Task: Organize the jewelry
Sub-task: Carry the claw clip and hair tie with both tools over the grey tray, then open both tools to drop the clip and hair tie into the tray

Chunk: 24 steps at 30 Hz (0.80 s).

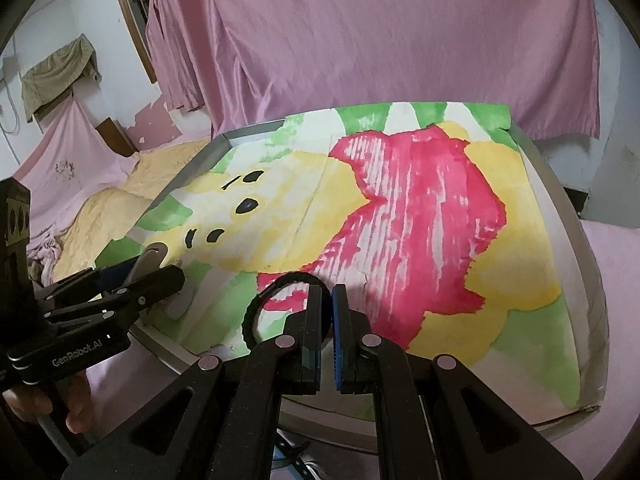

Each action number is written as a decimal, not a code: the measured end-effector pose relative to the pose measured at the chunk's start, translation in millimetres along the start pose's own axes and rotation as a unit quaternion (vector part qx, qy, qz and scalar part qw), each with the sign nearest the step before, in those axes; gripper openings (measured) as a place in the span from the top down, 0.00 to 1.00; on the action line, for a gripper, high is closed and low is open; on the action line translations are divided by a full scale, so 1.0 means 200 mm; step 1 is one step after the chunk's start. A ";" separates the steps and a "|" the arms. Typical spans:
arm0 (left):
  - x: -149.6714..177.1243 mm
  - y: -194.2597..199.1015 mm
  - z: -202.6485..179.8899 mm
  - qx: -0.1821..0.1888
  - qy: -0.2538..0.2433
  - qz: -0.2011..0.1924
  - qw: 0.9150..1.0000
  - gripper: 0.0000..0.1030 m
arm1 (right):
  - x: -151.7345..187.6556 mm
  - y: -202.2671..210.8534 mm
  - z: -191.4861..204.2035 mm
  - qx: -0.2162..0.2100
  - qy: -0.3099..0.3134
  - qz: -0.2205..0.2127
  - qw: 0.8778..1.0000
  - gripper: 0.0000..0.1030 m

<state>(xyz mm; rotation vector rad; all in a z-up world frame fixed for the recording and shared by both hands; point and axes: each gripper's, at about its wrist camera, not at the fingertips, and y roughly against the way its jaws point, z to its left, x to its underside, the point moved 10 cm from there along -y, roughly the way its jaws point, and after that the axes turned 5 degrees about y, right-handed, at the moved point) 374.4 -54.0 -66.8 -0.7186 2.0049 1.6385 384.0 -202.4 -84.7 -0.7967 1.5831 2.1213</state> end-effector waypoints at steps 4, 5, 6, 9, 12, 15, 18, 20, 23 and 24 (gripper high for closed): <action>-0.01 0.03 0.01 -0.006 0.000 -0.011 1.000 0.29 | 0.00 0.03 -0.03 0.011 -0.008 -0.002 1.000 0.86; -0.01 0.04 0.01 -0.008 0.003 -0.018 1.000 0.26 | 0.00 0.05 -0.04 0.014 -0.009 -0.007 1.000 0.76; -0.02 0.06 0.01 -0.007 0.006 -0.022 1.000 0.26 | -0.01 0.07 -0.05 0.019 -0.010 -0.013 1.000 0.71; -0.01 0.10 0.01 -0.003 0.013 -0.028 1.000 0.25 | -0.01 0.15 -0.07 0.033 -0.009 -0.034 0.999 0.64; 0.01 0.16 0.00 -0.002 0.014 -0.047 0.999 0.24 | -0.01 0.26 -0.07 0.029 -0.014 -0.069 0.997 0.51; 0.01 0.26 -0.02 0.010 0.020 -0.085 0.996 0.13 | -0.01 0.39 -0.07 0.041 -0.009 -0.109 0.993 0.36; 0.02 0.37 -0.03 0.016 0.023 -0.124 0.992 0.05 | 0.01 0.51 -0.08 0.054 -0.008 -0.144 0.988 0.28; 0.03 0.44 -0.04 0.018 0.021 -0.149 0.988 0.03 | 0.02 0.57 -0.08 0.060 -0.008 -0.163 0.985 0.18; 0.05 0.53 -0.05 0.018 0.019 -0.179 0.983 0.01 | 0.05 0.66 -0.08 0.065 -0.005 -0.189 0.980 0.13; 0.05 0.55 -0.05 0.018 0.019 -0.187 0.982 0.01 | 0.06 0.69 -0.08 0.068 -0.003 -0.196 0.978 0.12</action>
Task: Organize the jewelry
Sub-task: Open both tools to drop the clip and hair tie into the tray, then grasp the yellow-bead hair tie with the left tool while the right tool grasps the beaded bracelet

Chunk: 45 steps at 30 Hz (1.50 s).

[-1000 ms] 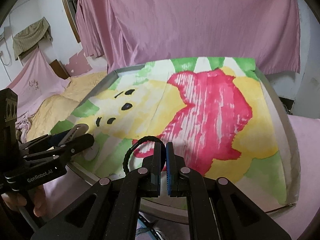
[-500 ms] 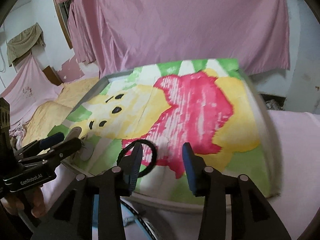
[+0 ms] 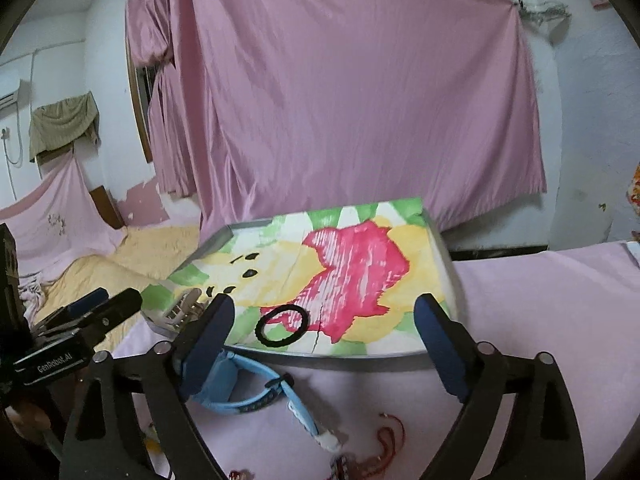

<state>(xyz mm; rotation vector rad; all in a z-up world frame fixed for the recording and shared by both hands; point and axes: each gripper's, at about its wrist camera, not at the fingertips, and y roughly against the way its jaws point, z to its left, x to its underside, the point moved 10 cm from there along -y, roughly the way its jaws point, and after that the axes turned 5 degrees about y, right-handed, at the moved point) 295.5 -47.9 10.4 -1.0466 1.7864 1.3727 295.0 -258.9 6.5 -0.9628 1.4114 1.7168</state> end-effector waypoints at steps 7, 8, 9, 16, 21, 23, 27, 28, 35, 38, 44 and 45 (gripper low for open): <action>0.03 0.20 -0.01 -0.008 0.001 -0.057 0.998 0.01 | 0.05 0.23 0.00 0.018 0.019 -0.049 0.998 0.03; 0.04 0.23 -0.01 -0.012 -0.003 -0.065 0.998 0.01 | 0.05 0.26 0.00 0.022 0.022 -0.056 0.998 0.03; 0.05 0.25 -0.01 -0.013 -0.005 -0.069 0.998 0.01 | 0.06 0.29 -0.01 0.027 0.025 -0.064 0.997 0.03; 0.12 0.38 -0.03 -0.007 -0.014 -0.092 0.996 0.01 | 0.12 0.48 -0.02 0.050 0.043 -0.100 0.993 0.02; 0.17 0.45 -0.04 -0.011 -0.020 -0.100 0.995 0.01 | 0.17 0.57 -0.01 0.055 0.051 -0.110 0.991 0.02; 0.19 0.48 -0.03 -0.011 -0.017 -0.103 0.994 0.01 | 0.20 0.60 -0.02 0.060 0.052 -0.114 0.990 0.02; 0.24 0.51 -0.02 -0.011 -0.011 -0.102 0.995 0.01 | 0.26 0.63 -0.03 0.062 0.055 -0.109 0.991 0.02; 0.26 0.52 -0.02 -0.010 -0.010 -0.101 0.995 0.01 | 0.28 0.64 -0.03 0.062 0.055 -0.107 0.991 0.02; 0.40 0.51 0.01 -0.015 -0.014 -0.073 0.997 0.01 | 0.39 0.63 -0.05 0.069 0.064 -0.085 0.992 0.02; 0.45 0.50 0.01 -0.015 -0.014 -0.060 0.998 0.01 | 0.43 0.60 -0.07 0.068 0.065 -0.071 0.993 0.02; 0.54 0.44 0.01 -0.011 -0.010 -0.019 1.000 0.01 | 0.48 0.56 -0.07 0.064 0.071 -0.050 0.994 0.02; 0.55 0.43 0.01 -0.010 -0.011 -0.013 1.000 0.01 | 0.48 0.55 -0.07 0.064 0.070 -0.045 0.994 0.02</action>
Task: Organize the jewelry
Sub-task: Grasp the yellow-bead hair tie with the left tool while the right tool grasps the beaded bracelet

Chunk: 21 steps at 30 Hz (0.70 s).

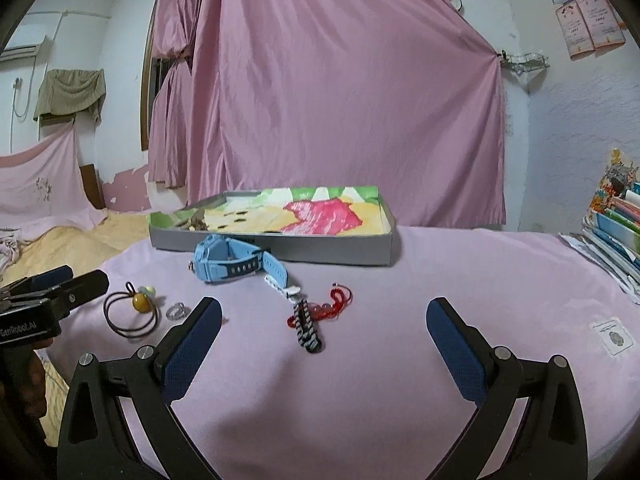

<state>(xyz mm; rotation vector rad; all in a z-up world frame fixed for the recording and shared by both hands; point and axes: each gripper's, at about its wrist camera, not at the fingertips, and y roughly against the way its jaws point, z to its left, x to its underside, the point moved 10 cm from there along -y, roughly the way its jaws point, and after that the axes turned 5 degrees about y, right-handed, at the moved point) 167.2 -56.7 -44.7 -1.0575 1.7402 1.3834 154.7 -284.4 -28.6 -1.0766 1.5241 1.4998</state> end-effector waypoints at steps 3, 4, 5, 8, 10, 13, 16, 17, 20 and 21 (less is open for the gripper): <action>0.03 -0.03 -0.01 0.008 -0.002 0.024 1.000 0.01 | 0.03 -0.03 -0.01 -0.008 -0.011 0.019 1.000 0.02; 0.03 -0.04 -0.01 0.010 0.000 0.029 1.000 0.01 | 0.03 -0.05 0.00 -0.018 -0.017 0.027 0.999 0.02; 0.04 -0.05 0.00 0.011 0.004 0.036 0.999 0.01 | 0.04 -0.06 0.00 -0.031 -0.024 0.035 0.999 0.02; 0.06 -0.08 0.00 0.019 0.015 0.057 0.998 0.01 | 0.06 -0.11 0.01 -0.041 -0.031 0.058 0.997 0.03; 0.07 -0.09 -0.01 0.024 0.019 0.064 0.997 0.01 | 0.07 -0.14 0.03 -0.045 -0.029 0.072 0.996 0.05; 0.08 -0.12 -0.01 0.023 0.021 0.076 0.997 0.21 | 0.09 -0.19 0.07 -0.059 -0.034 0.092 0.993 0.27; 0.10 -0.14 -0.02 0.032 0.030 0.092 0.995 0.36 | 0.12 -0.23 0.10 -0.068 -0.037 0.110 0.991 0.44; 0.10 -0.15 -0.02 0.036 0.033 0.096 0.994 0.40 | 0.12 -0.24 0.11 -0.069 -0.038 0.114 0.990 0.45; 0.11 -0.16 -0.03 0.044 0.039 0.105 0.993 0.55 | 0.14 -0.27 0.12 -0.069 -0.042 0.126 0.989 0.49; 0.11 -0.17 -0.03 0.046 0.040 0.109 0.992 0.57 | 0.14 -0.27 0.12 -0.069 -0.043 0.128 0.988 0.53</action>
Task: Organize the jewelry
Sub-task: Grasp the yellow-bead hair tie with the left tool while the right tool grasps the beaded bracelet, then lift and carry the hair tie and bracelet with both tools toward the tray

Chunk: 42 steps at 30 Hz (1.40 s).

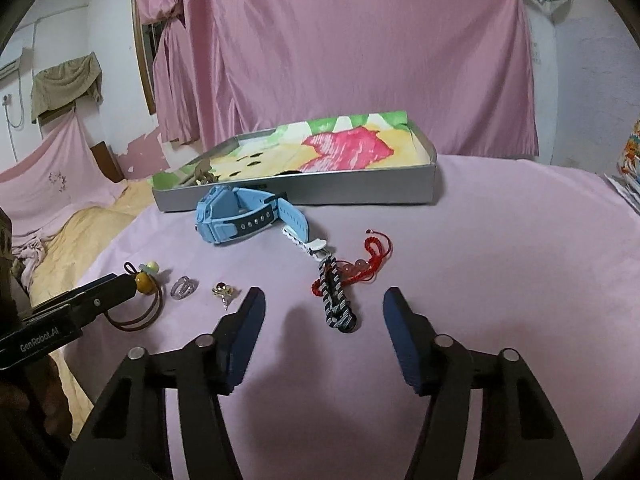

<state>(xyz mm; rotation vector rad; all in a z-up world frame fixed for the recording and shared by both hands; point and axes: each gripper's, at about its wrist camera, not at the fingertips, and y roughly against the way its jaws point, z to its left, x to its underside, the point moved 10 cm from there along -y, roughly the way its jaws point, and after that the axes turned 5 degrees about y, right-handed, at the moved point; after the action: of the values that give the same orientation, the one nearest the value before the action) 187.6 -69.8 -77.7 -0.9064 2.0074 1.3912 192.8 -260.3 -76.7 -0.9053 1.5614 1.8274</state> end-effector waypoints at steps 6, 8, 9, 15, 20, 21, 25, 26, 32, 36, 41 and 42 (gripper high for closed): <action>0.02 -0.03 -0.02 0.005 0.000 0.022 1.000 0.69 | 0.01 -0.03 -0.01 -0.005 -0.017 0.016 1.000 0.57; 0.02 -0.03 -0.02 0.004 -0.001 0.025 1.000 0.71 | 0.01 -0.04 -0.02 -0.007 -0.023 0.020 1.000 0.57; 0.03 -0.03 -0.02 0.002 -0.001 0.026 1.000 0.72 | 0.01 -0.04 -0.01 -0.005 -0.023 0.021 0.999 0.57; 0.03 -0.03 -0.01 -0.003 0.000 0.032 0.999 0.92 | 0.01 -0.05 -0.03 0.019 -0.013 0.028 0.999 0.85; 0.02 -0.02 -0.02 -0.002 -0.003 0.024 1.000 0.97 | 0.02 -0.03 -0.02 0.009 -0.011 0.028 1.000 0.86; 0.02 -0.01 -0.03 0.000 -0.004 0.022 1.000 0.97 | 0.02 -0.03 -0.01 0.003 -0.013 0.028 1.000 0.86; 0.01 0.00 -0.05 0.005 -0.015 0.015 1.000 0.97 | 0.04 0.00 0.02 -0.014 -0.014 0.030 0.999 0.86; 0.01 0.01 -0.06 0.007 -0.017 0.015 1.000 0.97 | 0.05 0.00 0.03 -0.020 -0.013 0.032 0.999 0.86; 0.03 0.02 -0.09 0.015 -0.024 0.015 0.999 0.97 | 0.09 0.04 0.11 -0.046 -0.009 0.038 0.998 0.86; 0.03 0.04 -0.10 0.018 -0.026 0.014 0.999 0.97 | 0.10 0.07 0.16 -0.065 -0.005 0.033 0.997 0.86; 0.04 0.06 -0.11 0.023 -0.028 0.010 0.999 0.97 | 0.11 0.09 0.23 -0.090 0.006 0.032 0.995 0.86; 0.04 0.06 -0.11 0.023 -0.028 0.010 0.999 0.97 | 0.11 0.09 0.24 -0.097 0.008 0.033 0.995 0.86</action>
<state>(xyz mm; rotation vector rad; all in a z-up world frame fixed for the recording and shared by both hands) 172.3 -88.9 -69.0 -0.8205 2.0026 1.3609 157.9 -215.3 -78.9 -0.9661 1.4578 2.0506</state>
